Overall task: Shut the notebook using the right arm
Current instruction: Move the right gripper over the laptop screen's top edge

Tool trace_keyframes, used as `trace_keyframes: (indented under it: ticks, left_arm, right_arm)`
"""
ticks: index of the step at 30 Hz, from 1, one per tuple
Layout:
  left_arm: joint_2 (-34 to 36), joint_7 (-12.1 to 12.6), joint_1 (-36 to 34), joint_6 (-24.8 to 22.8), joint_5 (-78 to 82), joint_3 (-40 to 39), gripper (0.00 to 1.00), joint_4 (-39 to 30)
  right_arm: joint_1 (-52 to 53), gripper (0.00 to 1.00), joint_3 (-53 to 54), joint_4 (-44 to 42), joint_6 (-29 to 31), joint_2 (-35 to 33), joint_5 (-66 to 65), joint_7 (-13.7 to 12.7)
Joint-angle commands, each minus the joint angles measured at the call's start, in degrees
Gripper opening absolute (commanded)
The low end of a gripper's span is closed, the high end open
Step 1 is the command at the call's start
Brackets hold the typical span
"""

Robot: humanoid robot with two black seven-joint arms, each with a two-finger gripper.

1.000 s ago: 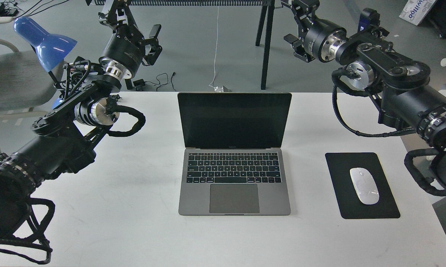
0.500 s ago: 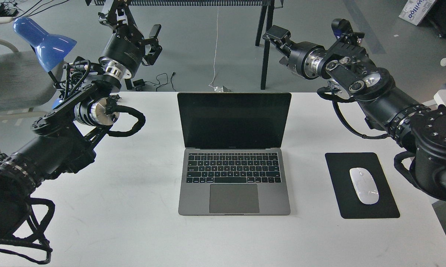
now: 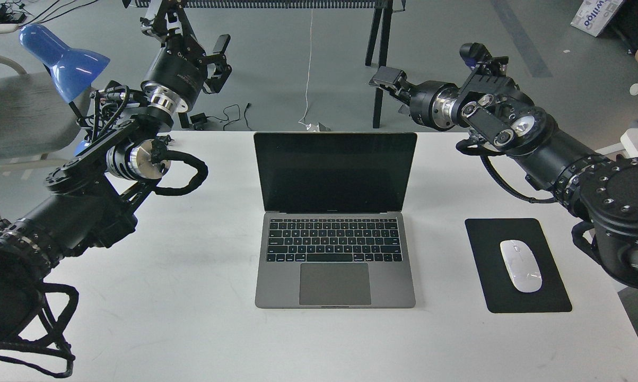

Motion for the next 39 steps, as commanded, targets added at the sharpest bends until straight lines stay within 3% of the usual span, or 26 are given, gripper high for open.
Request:
trace_keyframes:
  ticks: [1, 15, 26, 33, 39]
  left_arm:
    - [0.00, 0.00, -0.01, 0.00, -0.03, 0.00, 1.00, 0.00]
    - [0.00, 0.00, -0.01, 0.00, -0.03, 0.00, 1.00, 0.00]
    - [0.00, 0.00, -0.01, 0.00, -0.03, 0.00, 1.00, 0.00]
    - [0.00, 0.00, -0.01, 0.00, -0.12, 0.00, 1.00, 0.00]
    - [0.00, 0.00, -0.01, 0.00, -0.12, 0.00, 1.00, 0.00]
  right_arm:
    - [-0.01, 1.00, -0.05, 0.00, 3.15, 0.00, -0.05, 0.00]
    - [0.69, 1.00, -0.14, 0.88, 6.28, 0.00, -0.05, 0.00]
    - [3.94, 1.00, -4.00, 14.49, 6.28, 0.00, -0.22, 0.00]
    - [4.82, 1.00, -4.18, 18.46, 6.28, -0.09, -2.67, -0.09]
    - [5.53, 1.00, -4.18, 24.16, 6.28, -3.60, -4.26, -0.09]
